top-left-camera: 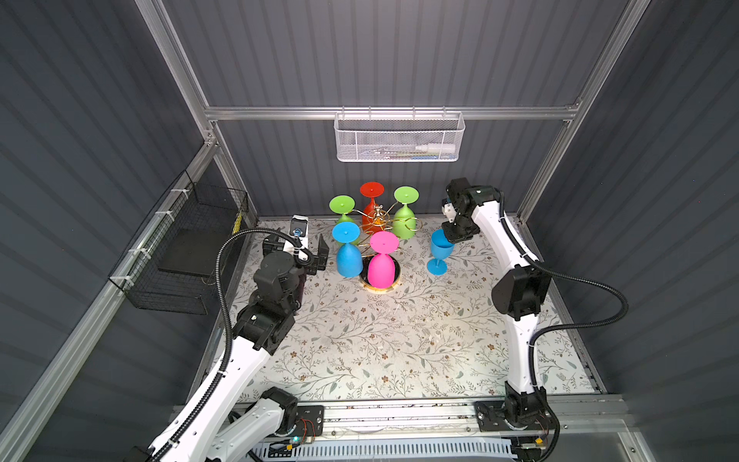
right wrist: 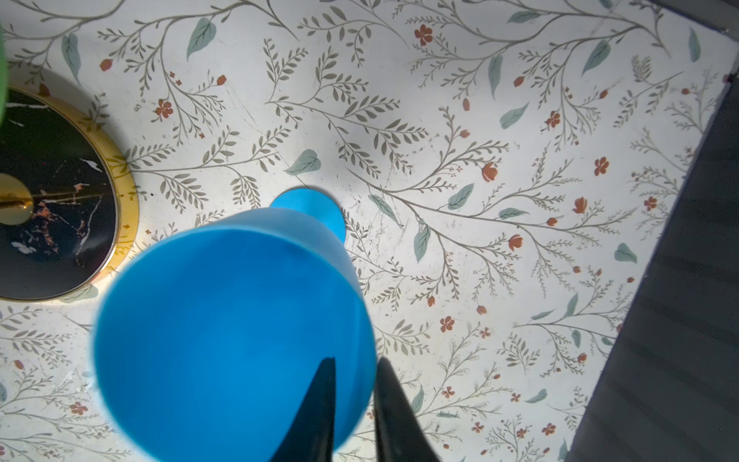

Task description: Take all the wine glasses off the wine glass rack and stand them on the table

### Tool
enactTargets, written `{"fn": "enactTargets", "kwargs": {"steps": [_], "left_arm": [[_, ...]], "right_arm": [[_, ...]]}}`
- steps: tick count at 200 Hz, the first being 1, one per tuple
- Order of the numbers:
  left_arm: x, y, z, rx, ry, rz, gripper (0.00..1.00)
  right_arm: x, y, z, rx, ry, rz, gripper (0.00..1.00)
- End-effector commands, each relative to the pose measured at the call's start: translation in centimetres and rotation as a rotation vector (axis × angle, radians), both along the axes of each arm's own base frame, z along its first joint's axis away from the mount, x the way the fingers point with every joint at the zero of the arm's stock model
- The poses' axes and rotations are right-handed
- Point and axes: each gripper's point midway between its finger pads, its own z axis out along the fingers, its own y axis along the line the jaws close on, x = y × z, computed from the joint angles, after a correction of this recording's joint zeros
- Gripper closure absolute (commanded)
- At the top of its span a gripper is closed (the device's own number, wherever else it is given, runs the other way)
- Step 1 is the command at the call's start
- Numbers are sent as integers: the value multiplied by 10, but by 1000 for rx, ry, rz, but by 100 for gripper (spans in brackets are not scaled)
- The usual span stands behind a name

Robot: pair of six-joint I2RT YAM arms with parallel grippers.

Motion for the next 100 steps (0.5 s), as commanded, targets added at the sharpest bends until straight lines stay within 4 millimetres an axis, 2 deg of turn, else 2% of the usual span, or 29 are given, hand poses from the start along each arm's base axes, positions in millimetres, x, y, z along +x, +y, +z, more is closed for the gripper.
{"fn": "enactTargets", "kwargs": {"steps": [1, 23, 47, 77, 100], "left_arm": [[-4, 5, 6, -34, -28, 10, 0], [-4, 6, 7, -35, -29, 12, 0], [-3, 7, 5, -35, -27, 19, 0], [-3, 17, 6, -43, -31, 73, 0], [-4, 20, 5, -53, -37, 82, 0]], "right_arm": [[2, 5, 8, 20, -22, 8, 73], [5, 7, 17, 45, -50, 1, 67], [6, 11, 38, 117, -104, -4, 53], [3, 13, 84, 225, -232, -19, 38], [-8, 13, 123, 313, -359, -34, 32]]}}
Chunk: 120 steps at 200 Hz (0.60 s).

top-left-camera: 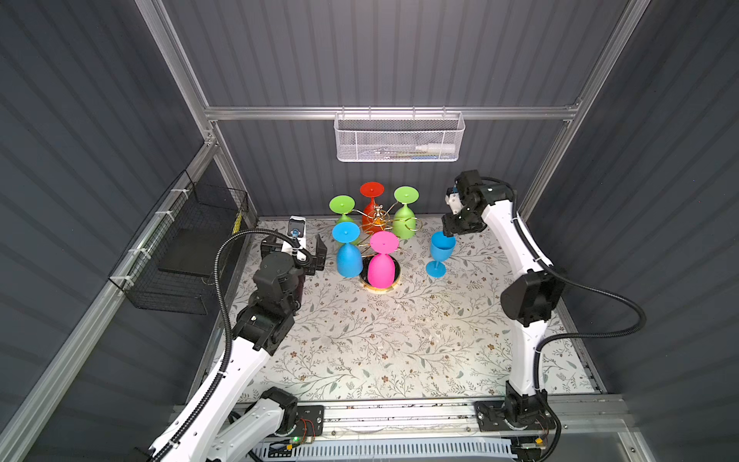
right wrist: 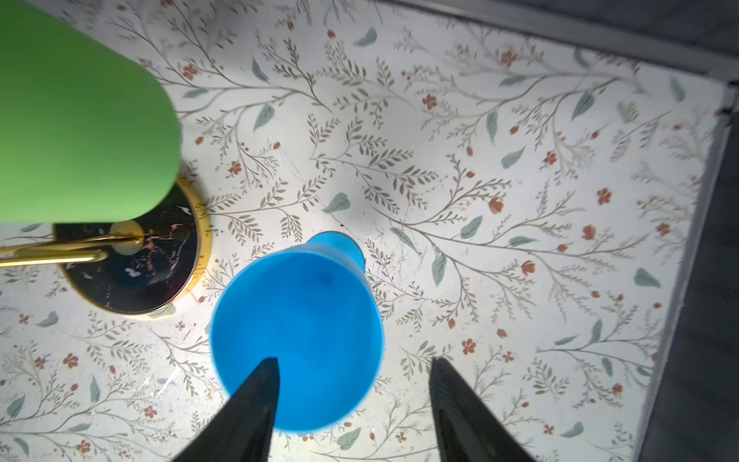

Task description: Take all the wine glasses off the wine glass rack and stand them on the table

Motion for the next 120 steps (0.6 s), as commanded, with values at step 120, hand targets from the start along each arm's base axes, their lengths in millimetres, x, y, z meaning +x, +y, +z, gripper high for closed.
{"fn": "enactTargets", "kwargs": {"steps": [120], "left_arm": [[0, -11, 0, -114, 19, -116, 1]], "right_arm": [[-148, 86, 115, 823, -361, 61, 32]]}}
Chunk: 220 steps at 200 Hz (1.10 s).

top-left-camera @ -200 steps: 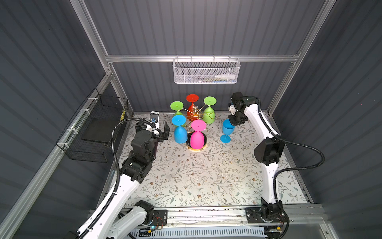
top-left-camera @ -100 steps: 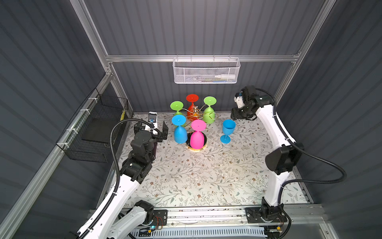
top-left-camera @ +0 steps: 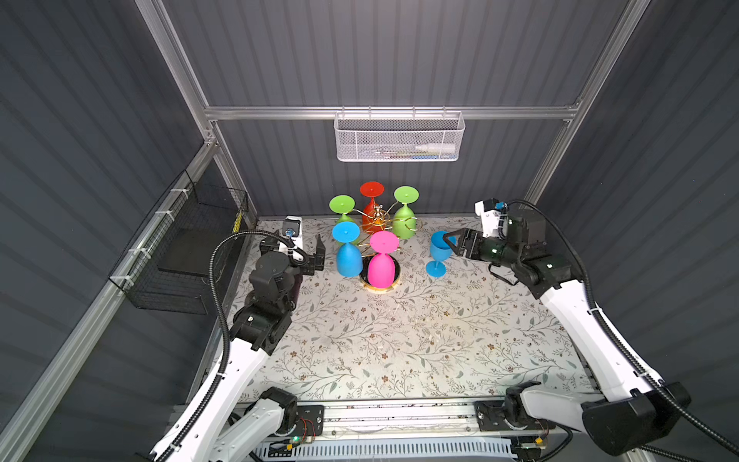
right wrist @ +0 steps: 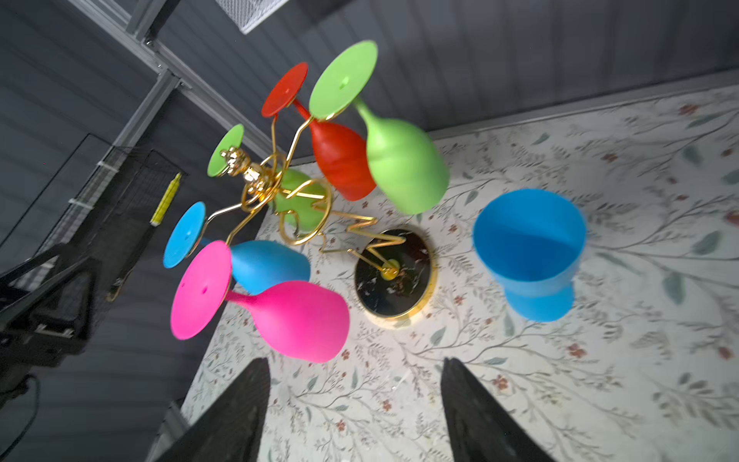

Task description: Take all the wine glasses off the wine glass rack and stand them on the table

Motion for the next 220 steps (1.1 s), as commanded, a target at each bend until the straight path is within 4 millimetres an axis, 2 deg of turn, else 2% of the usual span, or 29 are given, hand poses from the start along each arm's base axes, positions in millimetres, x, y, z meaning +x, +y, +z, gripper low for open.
{"fn": "enactTargets", "kwargs": {"steps": [1, 64, 103, 156, 220], "left_arm": [[-1, -5, 4, -35, 4, -40, 1], [-5, -2, 7, -44, -6, -43, 1], [-7, -1, 8, -45, -13, -43, 0], [-8, 0, 9, -46, -16, -42, 0], [-9, 0, 9, -45, -16, -42, 0]], "right_arm": [[-6, 26, 20, 111, -46, 25, 32], [-2, 88, 12, 246, 8, 111, 40], [3, 114, 1, 269, 50, 142, 45], [8, 128, 1, 312, 64, 154, 50], [5, 118, 14, 310, 33, 118, 49]]}}
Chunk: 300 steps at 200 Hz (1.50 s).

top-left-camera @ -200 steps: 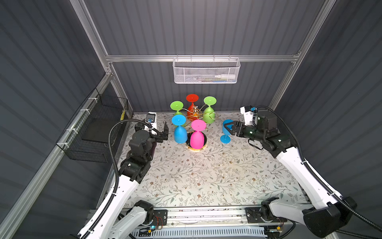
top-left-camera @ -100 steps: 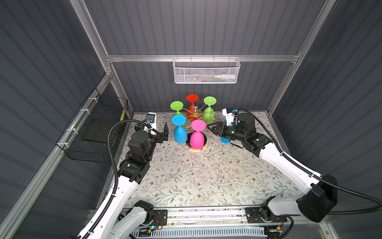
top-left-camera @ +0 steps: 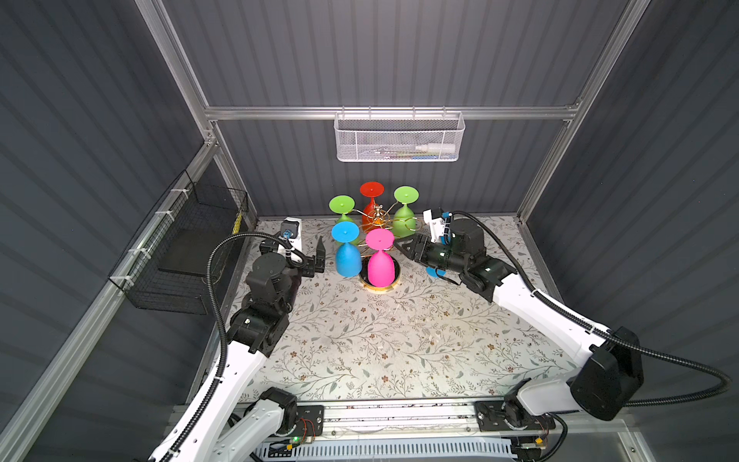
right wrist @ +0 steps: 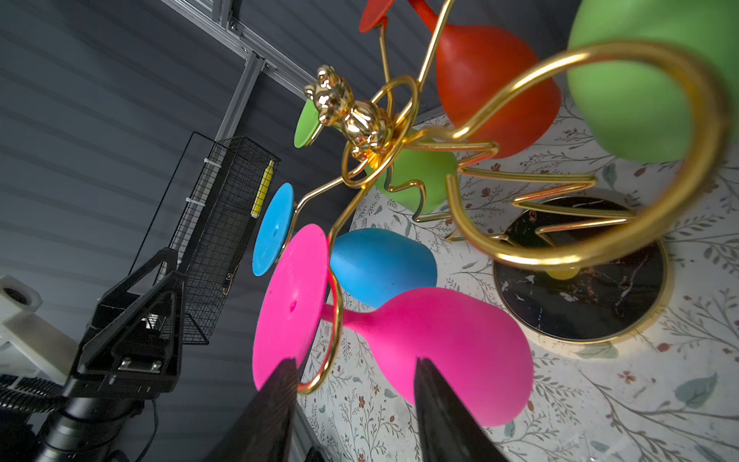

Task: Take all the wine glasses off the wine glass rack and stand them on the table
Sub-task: 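Close the right gripper on the pink glass's foot on the rack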

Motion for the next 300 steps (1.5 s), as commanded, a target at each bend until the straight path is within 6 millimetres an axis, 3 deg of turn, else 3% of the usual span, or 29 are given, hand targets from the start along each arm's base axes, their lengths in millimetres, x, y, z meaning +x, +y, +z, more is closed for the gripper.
{"fn": "enactTargets", "kwargs": {"steps": [1, 72, 182, 226, 260, 300], "left_arm": [[-4, 2, 9, -20, -23, -2, 1], [-4, 2, 8, -21, -20, -4, 0], [-6, 3, 9, -19, -25, -2, 0], [-7, 5, 10, -18, -32, 5, 0], [-8, 5, 11, -19, -34, 5, 0], [-8, 5, 12, -20, -36, 3, 0]], "right_arm": [[-2, -2, 30, 39, -61, -15, 49], [4, 3, 30, 55, -58, -19, 47], [17, 37, 12, 52, -3, 31, 47], [17, 35, 12, 44, -7, 19, 54], [14, 30, 13, 35, -15, 8, 66], [17, 21, 14, 26, -27, -40, 70]]}}
